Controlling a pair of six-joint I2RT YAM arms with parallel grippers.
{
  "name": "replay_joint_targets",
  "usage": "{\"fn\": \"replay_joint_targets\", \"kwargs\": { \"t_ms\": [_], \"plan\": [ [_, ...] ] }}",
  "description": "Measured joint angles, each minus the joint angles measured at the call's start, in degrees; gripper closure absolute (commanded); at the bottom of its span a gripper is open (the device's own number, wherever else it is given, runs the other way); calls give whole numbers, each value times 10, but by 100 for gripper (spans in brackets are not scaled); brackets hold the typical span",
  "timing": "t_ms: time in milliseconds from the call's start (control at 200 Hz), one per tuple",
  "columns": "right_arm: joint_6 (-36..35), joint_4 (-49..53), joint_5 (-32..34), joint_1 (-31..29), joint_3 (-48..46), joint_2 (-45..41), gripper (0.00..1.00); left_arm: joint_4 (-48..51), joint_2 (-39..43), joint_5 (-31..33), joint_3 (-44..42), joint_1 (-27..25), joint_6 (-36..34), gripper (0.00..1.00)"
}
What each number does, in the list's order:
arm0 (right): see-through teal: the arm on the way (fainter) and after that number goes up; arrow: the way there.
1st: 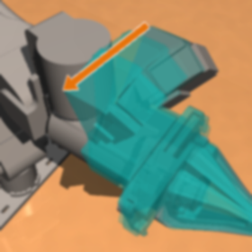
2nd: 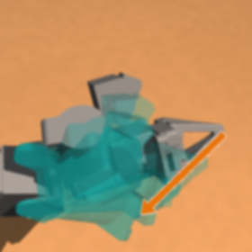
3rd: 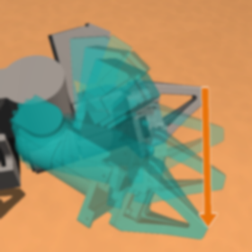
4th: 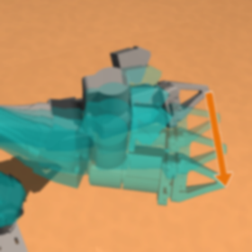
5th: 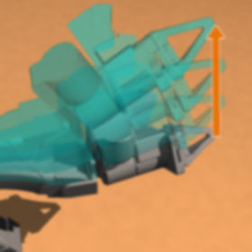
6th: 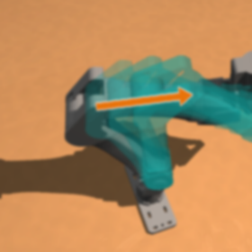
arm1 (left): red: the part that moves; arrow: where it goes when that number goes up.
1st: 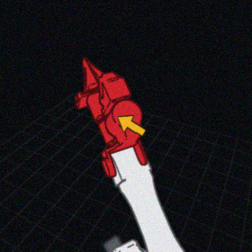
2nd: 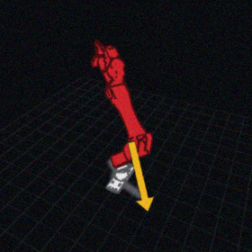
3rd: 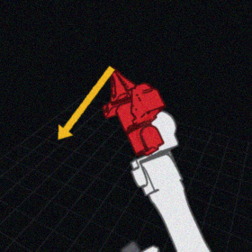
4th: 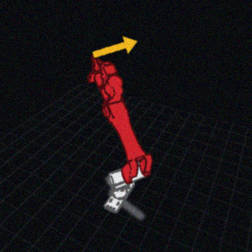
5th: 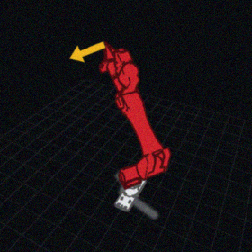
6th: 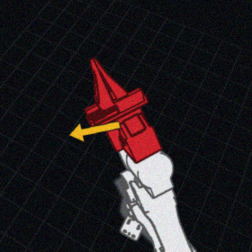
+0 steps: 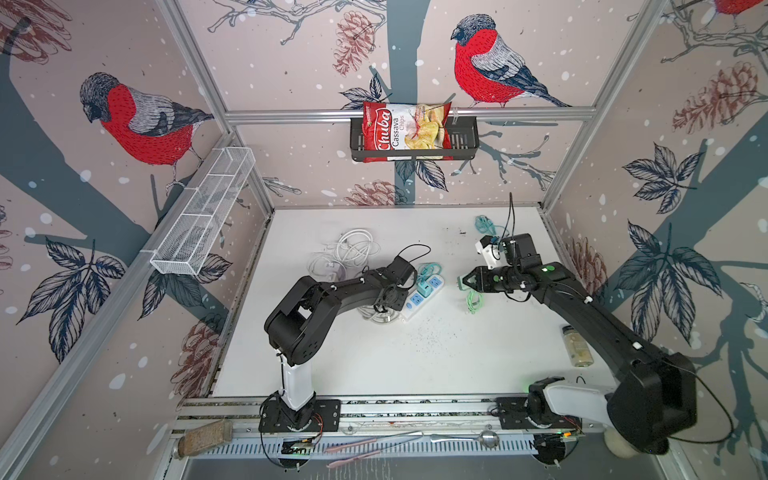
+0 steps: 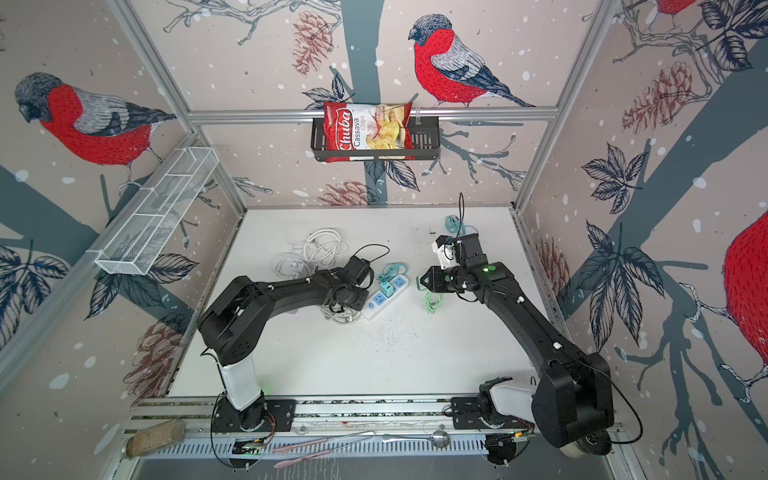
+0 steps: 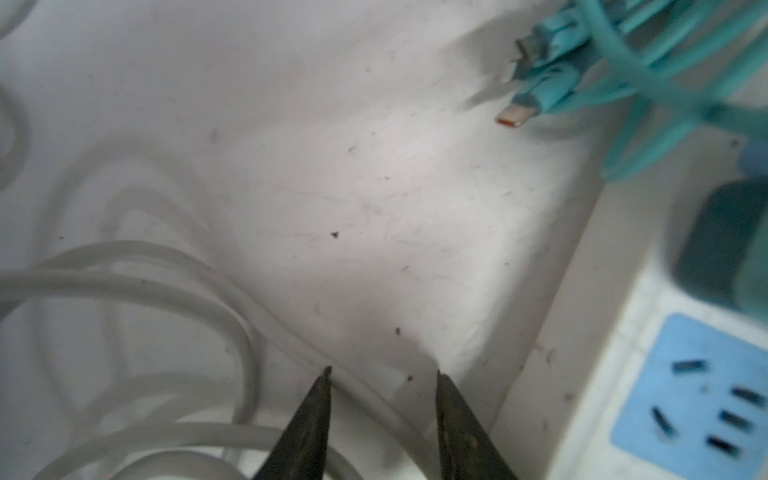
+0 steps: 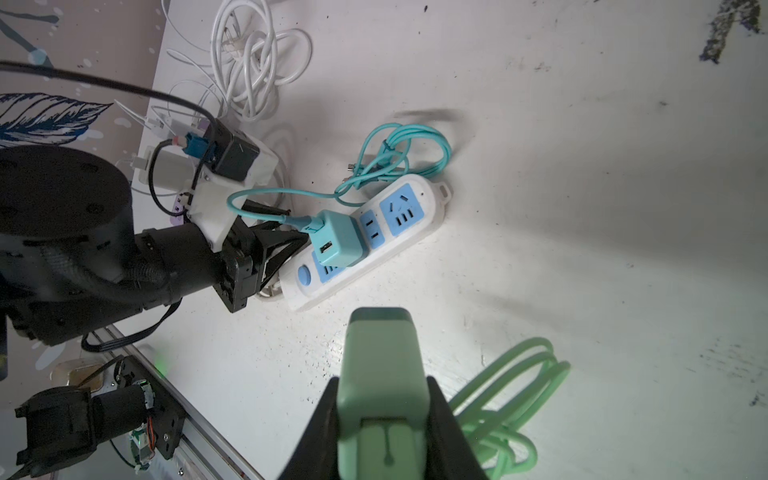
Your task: Insert the plug
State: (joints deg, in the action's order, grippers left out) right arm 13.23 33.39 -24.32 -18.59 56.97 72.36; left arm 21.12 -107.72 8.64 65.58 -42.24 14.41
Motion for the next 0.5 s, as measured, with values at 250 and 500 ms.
{"fn": "replay_joint_targets", "kwargs": {
  "t_ms": [250,500],
  "plan": [
    [4,-20,2,41,13,10,100,100,-25,-31,73,-58,108,62],
    [5,-29,17,40,18,34,100,117,-16,-47,103,-90,208,65]
  ]
}}
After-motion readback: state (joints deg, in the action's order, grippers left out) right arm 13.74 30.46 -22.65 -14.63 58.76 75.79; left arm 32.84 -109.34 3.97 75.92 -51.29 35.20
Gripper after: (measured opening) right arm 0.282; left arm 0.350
